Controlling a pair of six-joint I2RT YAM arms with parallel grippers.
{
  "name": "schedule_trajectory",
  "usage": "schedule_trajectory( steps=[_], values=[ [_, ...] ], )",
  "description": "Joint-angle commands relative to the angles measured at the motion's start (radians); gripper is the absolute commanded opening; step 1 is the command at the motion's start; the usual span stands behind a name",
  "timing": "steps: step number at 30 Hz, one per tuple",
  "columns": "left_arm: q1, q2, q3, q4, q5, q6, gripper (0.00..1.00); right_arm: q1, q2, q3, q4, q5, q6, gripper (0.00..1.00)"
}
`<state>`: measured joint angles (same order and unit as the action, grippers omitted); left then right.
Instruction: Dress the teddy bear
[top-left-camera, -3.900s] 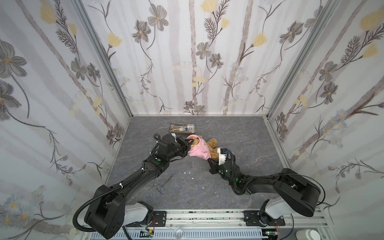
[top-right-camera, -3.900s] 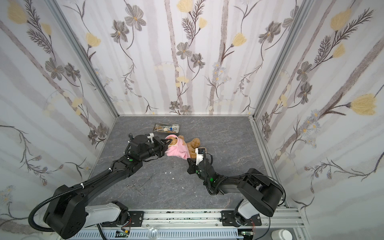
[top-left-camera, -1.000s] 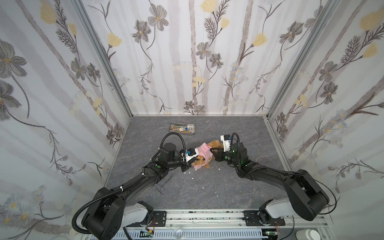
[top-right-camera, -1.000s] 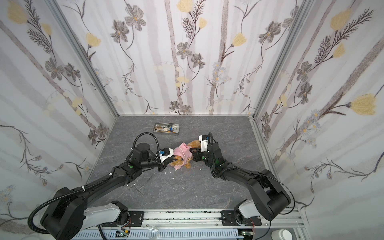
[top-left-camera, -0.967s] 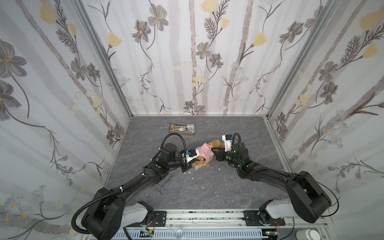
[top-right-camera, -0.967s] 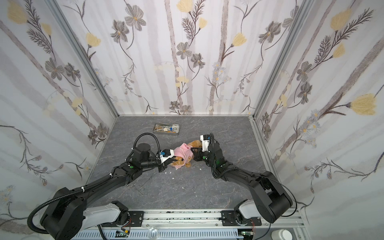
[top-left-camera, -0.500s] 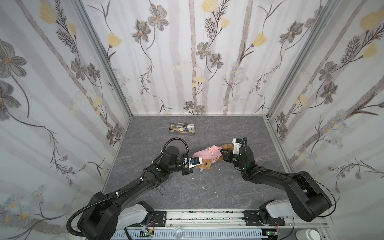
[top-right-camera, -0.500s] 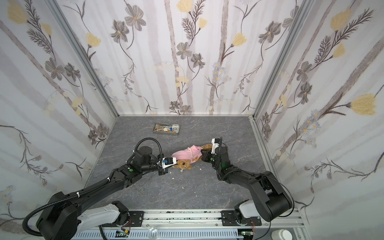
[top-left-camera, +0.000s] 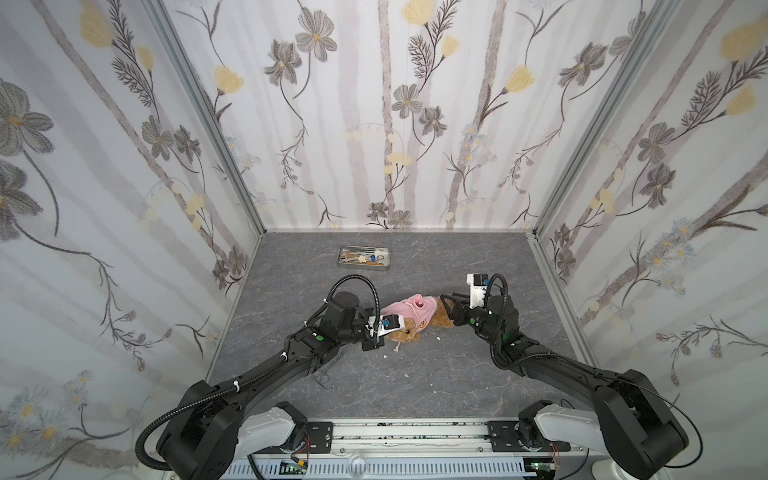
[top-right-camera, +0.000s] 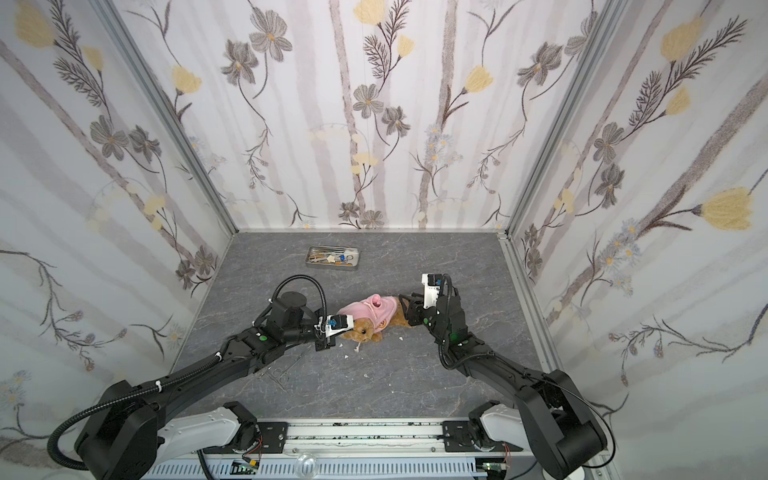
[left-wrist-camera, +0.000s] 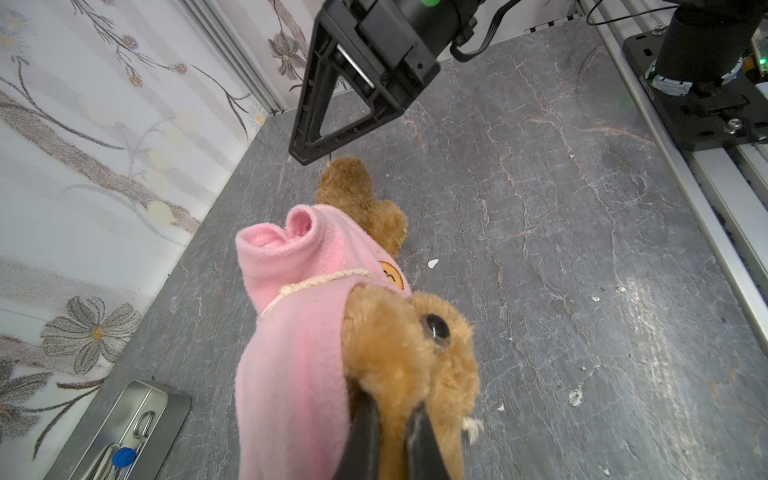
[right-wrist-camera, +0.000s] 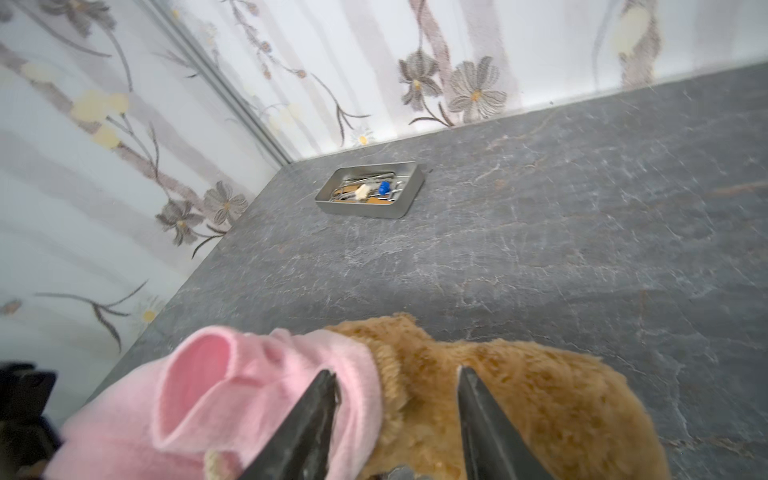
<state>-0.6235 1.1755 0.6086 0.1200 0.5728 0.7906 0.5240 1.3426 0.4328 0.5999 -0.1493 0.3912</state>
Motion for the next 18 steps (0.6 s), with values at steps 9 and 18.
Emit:
schedule_trajectory(
  steps=[9, 18],
  values=[
    [0.000, -0.002, 0.011, -0.008, 0.018, 0.028, 0.00, 0.249, -0.006, 0.055, 0.018, -0.076, -0.364, 0.62],
    [-0.005, -0.010, 0.009, -0.008, 0.016, 0.039, 0.00, 0.272, 0.137, 0.189, -0.102, -0.096, -0.429, 0.56]
  ],
)
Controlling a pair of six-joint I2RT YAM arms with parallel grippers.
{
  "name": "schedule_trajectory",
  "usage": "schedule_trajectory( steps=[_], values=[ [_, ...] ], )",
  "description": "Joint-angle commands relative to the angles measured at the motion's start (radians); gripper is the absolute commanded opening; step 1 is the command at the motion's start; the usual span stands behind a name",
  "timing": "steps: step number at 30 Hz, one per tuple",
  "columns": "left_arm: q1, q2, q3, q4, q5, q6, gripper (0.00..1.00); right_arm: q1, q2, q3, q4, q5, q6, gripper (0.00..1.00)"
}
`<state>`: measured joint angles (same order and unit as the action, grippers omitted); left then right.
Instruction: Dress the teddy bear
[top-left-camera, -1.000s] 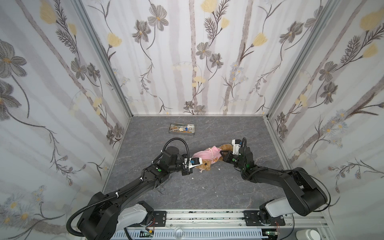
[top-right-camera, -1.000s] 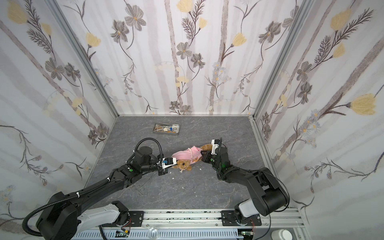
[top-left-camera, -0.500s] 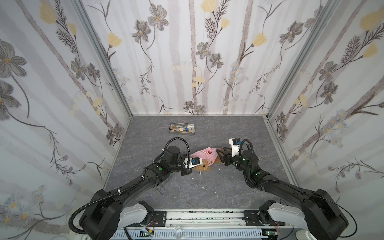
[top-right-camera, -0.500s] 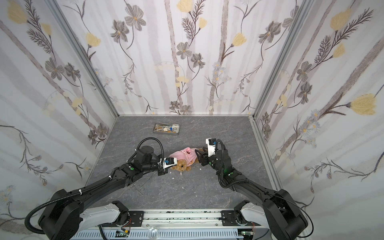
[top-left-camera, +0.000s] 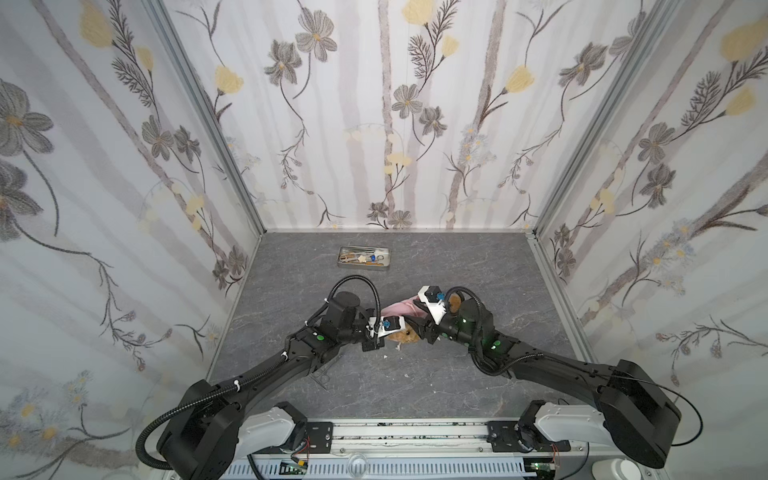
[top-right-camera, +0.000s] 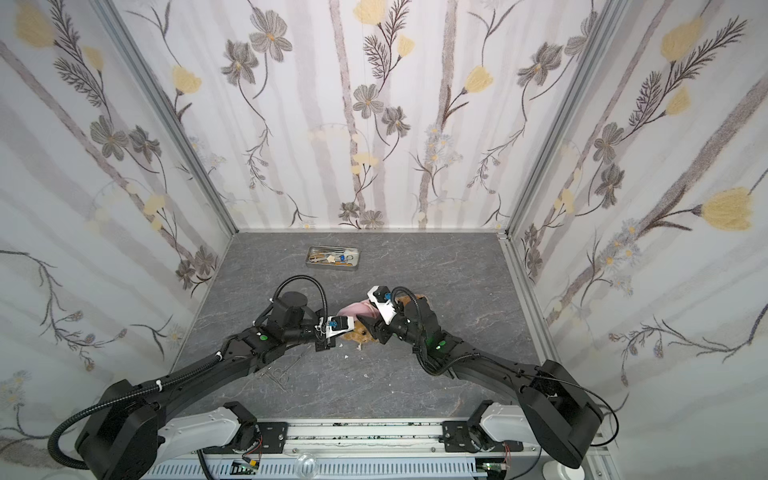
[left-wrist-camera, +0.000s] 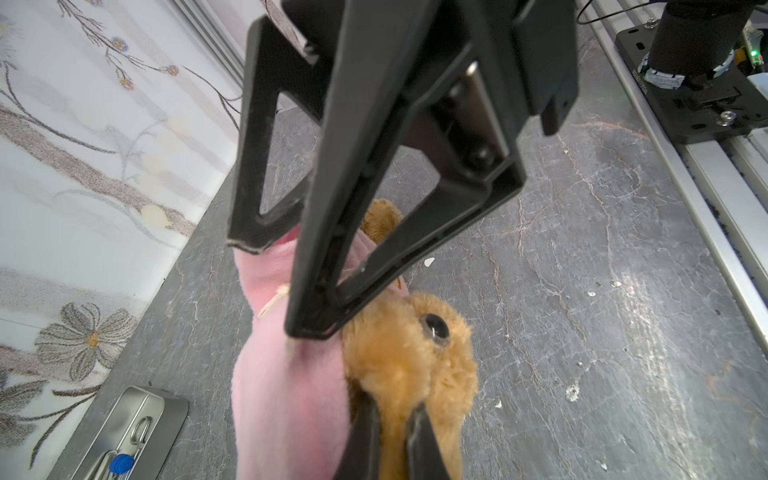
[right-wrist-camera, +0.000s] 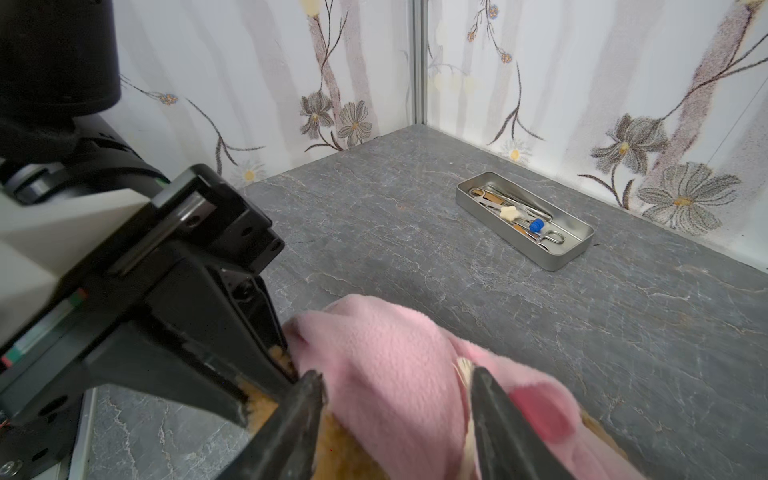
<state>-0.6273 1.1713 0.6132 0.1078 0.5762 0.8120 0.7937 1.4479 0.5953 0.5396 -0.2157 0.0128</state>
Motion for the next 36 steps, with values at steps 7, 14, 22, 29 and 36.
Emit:
schedule_trajectory(
  steps=[7, 14, 22, 29, 36],
  values=[
    [-0.019, -0.004, -0.001, 0.004, -0.027, 0.050, 0.00, 0.002, 0.114, 0.061, -0.057, -0.101, -0.042, 0.57],
    [-0.035, -0.026, -0.011, 0.004, -0.045, 0.079, 0.00, -0.015, 0.214, 0.137, -0.100, -0.022, 0.043, 0.20],
    [-0.062, -0.040, -0.032, 0.004, -0.062, 0.113, 0.00, -0.090, 0.291, 0.233, -0.120, 0.015, 0.345, 0.02],
    [-0.064, -0.065, -0.022, 0.017, -0.090, 0.001, 0.00, -0.142, 0.347, 0.329, -0.291, 0.113, 0.398, 0.11],
    [-0.063, -0.050, -0.017, 0.161, -0.328, -0.538, 0.00, -0.181, 0.155, 0.283, -0.218, -0.039, 0.220, 0.44]
  ],
)
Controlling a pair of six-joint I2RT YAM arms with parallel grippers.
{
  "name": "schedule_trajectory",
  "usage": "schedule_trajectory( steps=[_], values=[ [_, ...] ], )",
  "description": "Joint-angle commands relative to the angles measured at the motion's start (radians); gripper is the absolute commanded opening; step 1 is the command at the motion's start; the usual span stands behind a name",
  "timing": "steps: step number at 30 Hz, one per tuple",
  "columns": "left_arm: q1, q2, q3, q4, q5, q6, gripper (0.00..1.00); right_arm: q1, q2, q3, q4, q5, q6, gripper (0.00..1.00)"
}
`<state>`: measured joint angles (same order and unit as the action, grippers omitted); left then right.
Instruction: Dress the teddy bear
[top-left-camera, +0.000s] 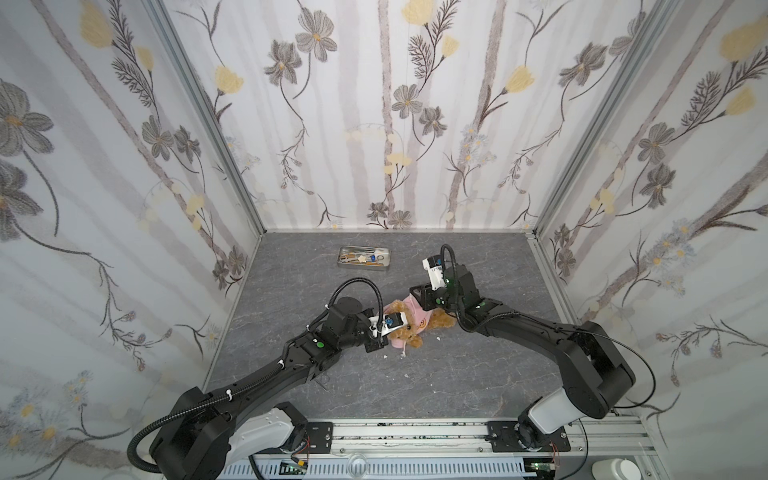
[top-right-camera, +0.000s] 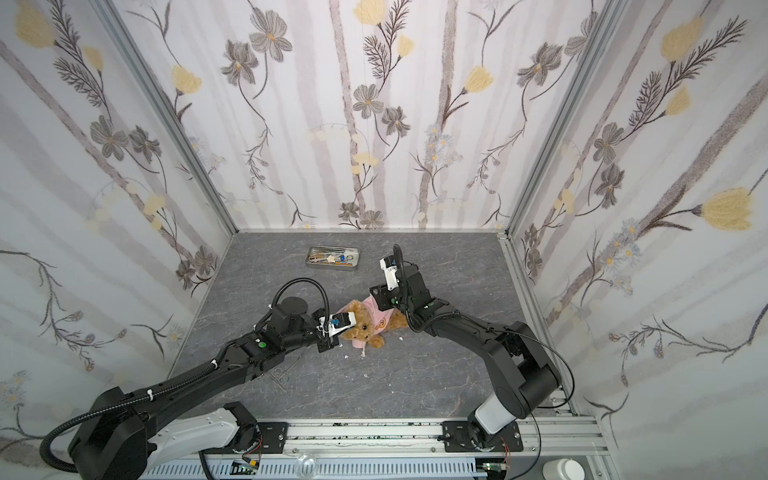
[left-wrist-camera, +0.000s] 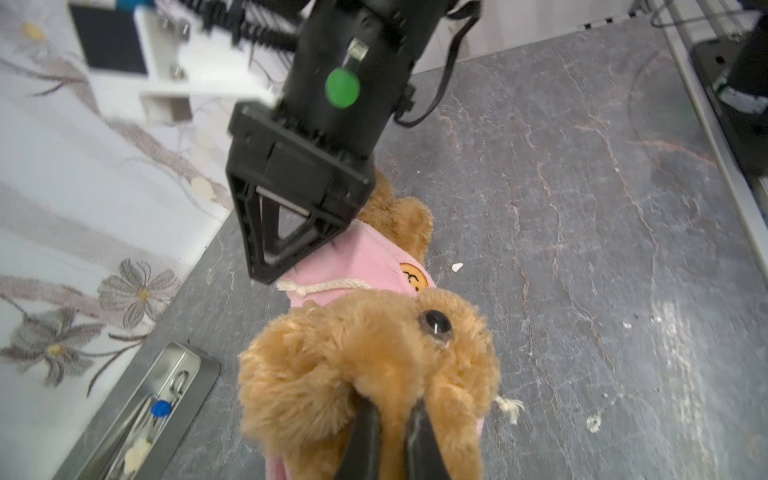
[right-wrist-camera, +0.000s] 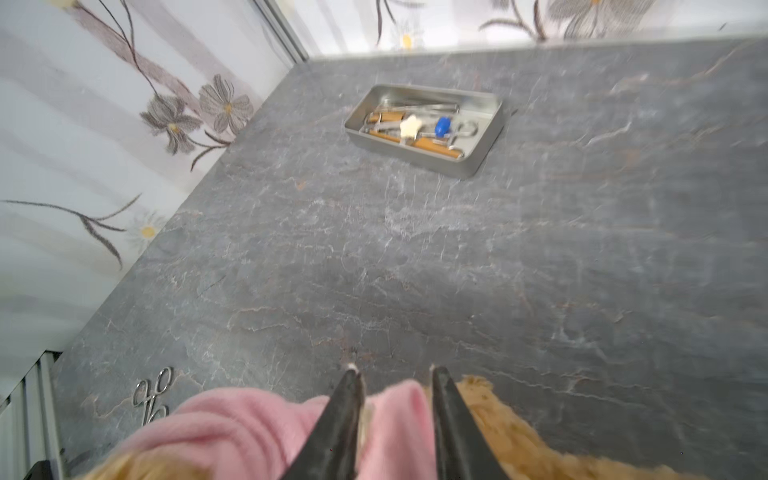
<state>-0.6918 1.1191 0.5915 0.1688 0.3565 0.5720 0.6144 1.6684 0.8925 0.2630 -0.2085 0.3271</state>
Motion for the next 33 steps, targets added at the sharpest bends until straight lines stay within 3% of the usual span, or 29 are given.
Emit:
schedule_trajectory(
  steps=[1, 5, 9, 15, 21, 33],
  values=[
    [0.002, 0.004, 0.008, 0.111, -0.141, -0.392, 0.00, -0.001, -0.116, -0.025, 0.070, -0.066, -0.111, 0.48],
    [0.001, 0.021, 0.049, 0.104, -0.322, -0.823, 0.00, -0.001, -0.231, -0.081, 0.106, -0.121, -0.115, 0.57],
    [0.001, 0.005, 0.074, 0.060, -0.455, -1.242, 0.00, 0.030, -0.342, -0.255, 0.205, -0.081, -0.040, 0.60],
    [0.001, 0.004, 0.067, 0.062, -0.451, -1.657, 0.00, 0.214, -0.414, -0.444, 0.355, 0.079, 0.019, 0.61],
    [-0.001, 0.014, 0.080, 0.064, -0.413, -1.801, 0.00, 0.371, -0.260, -0.460, 0.494, 0.178, 0.092, 0.60],
    [-0.002, 0.036, 0.082, 0.074, -0.383, -1.816, 0.00, 0.373, -0.030, -0.364, 0.630, 0.231, 0.324, 0.62]
  ],
)
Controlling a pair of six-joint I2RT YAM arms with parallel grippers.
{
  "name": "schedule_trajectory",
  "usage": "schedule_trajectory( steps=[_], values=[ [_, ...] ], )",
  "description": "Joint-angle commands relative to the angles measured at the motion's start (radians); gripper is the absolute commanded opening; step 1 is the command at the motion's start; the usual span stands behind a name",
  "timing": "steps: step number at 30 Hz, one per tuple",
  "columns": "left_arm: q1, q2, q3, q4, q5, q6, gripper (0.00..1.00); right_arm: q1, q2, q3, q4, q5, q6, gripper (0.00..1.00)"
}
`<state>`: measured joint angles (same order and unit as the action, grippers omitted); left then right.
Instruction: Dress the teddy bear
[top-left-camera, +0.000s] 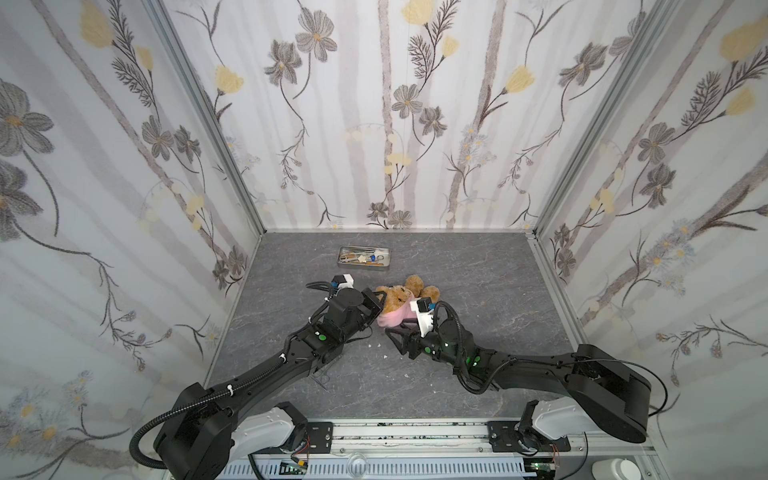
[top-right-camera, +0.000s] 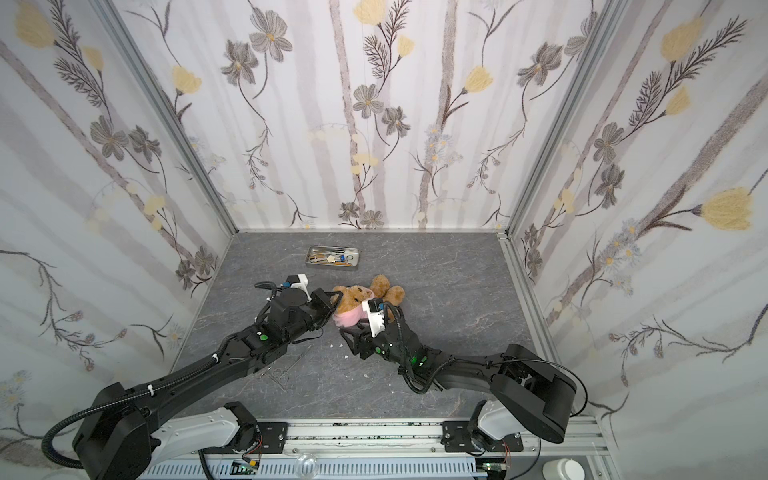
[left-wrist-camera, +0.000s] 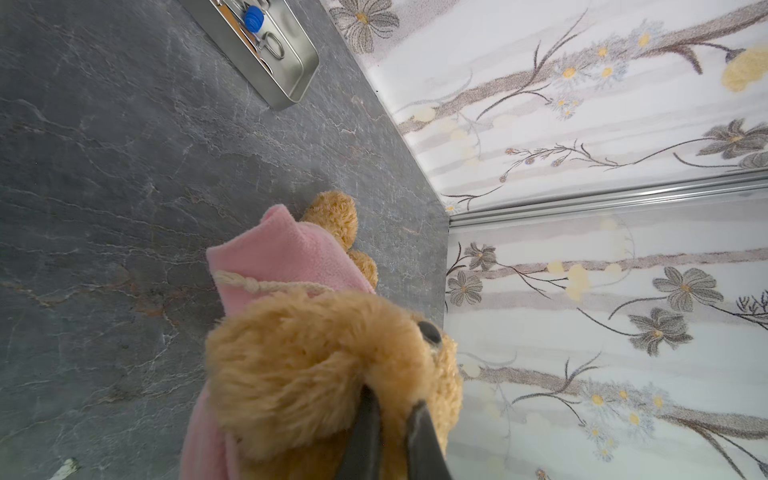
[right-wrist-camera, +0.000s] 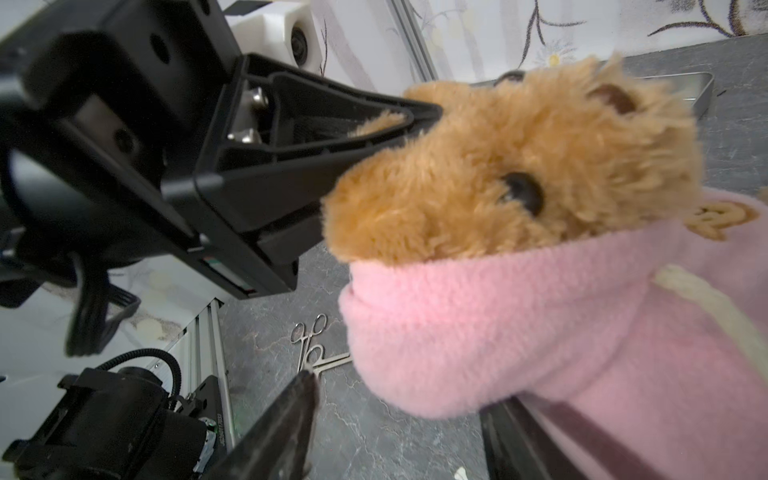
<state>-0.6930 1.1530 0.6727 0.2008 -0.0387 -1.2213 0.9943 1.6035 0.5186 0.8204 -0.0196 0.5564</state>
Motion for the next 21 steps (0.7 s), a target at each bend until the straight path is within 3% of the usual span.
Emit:
schedule_trajectory(
  steps=[1, 5, 9, 16, 19, 21],
  values=[
    [0.000, 0.002, -0.001, 0.044, 0.015, -0.026, 0.00, -0.014, 0.046, 0.008, 0.070, 0.058, 0.127, 0.59],
    [-0.003, 0.007, 0.003, 0.054, 0.030, -0.030, 0.00, -0.032, 0.069, 0.000, -0.010, 0.154, 0.204, 0.33],
    [0.001, 0.003, 0.011, 0.055, 0.038, -0.037, 0.00, -0.048, 0.069, -0.052, 0.008, 0.188, 0.195, 0.23],
    [0.036, 0.004, 0.023, 0.054, 0.085, -0.059, 0.00, -0.092, 0.037, -0.133, 0.039, 0.143, 0.076, 0.21],
    [0.035, 0.006, 0.021, 0.054, 0.079, -0.066, 0.00, -0.081, 0.007, -0.147, 0.123, -0.021, -0.005, 0.34],
    [0.036, 0.016, 0.027, 0.053, 0.082, -0.070, 0.00, -0.048, -0.002, -0.143, 0.135, -0.057, -0.025, 0.43]
  ],
)
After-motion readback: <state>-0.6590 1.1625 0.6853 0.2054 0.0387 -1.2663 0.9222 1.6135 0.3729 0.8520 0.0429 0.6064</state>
